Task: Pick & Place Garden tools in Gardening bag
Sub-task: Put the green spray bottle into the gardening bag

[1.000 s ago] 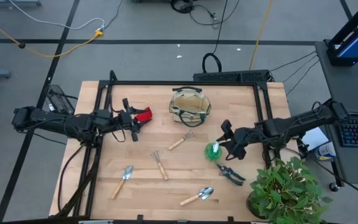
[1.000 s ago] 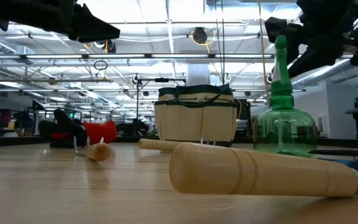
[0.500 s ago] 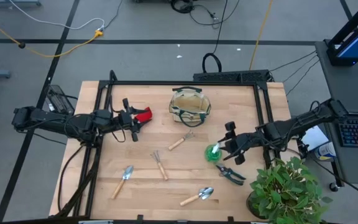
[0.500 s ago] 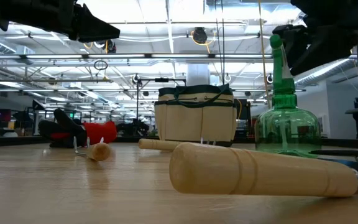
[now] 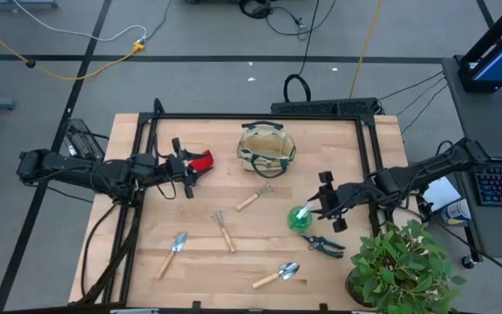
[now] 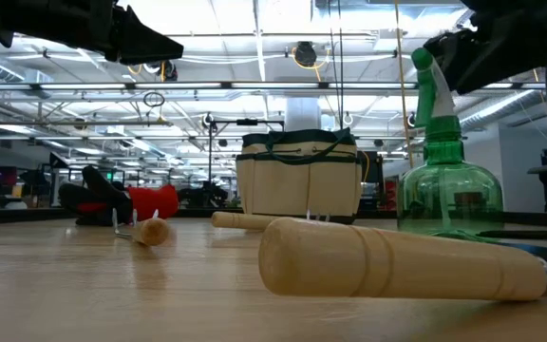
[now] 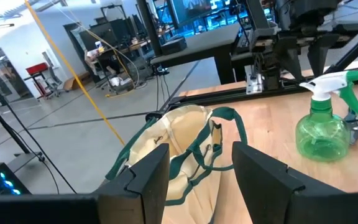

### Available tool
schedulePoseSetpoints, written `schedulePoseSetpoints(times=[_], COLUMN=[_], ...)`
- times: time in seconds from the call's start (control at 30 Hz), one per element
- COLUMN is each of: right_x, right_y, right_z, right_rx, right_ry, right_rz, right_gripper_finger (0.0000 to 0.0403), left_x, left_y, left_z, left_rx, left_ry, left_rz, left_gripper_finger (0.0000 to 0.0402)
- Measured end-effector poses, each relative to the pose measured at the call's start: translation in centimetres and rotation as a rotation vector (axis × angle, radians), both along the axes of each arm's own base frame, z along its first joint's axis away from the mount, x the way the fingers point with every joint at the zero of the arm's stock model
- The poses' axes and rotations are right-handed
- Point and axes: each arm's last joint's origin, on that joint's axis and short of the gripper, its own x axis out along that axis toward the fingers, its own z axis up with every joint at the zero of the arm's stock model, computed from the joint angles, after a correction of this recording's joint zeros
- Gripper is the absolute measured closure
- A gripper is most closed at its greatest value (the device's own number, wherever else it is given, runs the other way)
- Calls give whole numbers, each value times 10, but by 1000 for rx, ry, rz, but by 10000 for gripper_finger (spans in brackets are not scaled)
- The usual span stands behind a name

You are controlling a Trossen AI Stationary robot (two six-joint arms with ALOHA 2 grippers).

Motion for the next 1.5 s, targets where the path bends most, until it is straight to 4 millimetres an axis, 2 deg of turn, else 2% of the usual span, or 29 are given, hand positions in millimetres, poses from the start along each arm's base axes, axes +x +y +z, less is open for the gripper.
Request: schedulePoseSetpoints(times=[0.23,0.4,0.57,0.7,0.83,1.0,1.17,1.4,1.5], right_x=[4,17,24,27,27,26,26,34,40], right_y=[-8,-15,-20,-26,-30,-31,-30,-34,-36], right_z=[6,-3,-8,-9,-10,-9,-9,-1,8], right_rx=[59,116,189,151,166,237,228,107,40], right_ry=[-51,-1,23,16,22,22,14,-105,-220], right_rz=[31,127,199,201,201,269,297,215,156], right_gripper_finger=[204,174,171,190,225,292,362,362,362], left_x=[0,0,0,0,0,0,0,0,0], left_y=[0,0,0,0,0,0,0,0,0], left_z=[0,0,0,0,0,-1,-1,-1,-1], left_rx=[0,-1,-6,-2,-3,-2,-1,0,0], left_ry=[0,0,0,1,4,5,5,6,6], left_rz=[0,0,0,0,0,0,0,0,0], left_gripper_finger=[220,220,220,220,220,220,220,220,220])
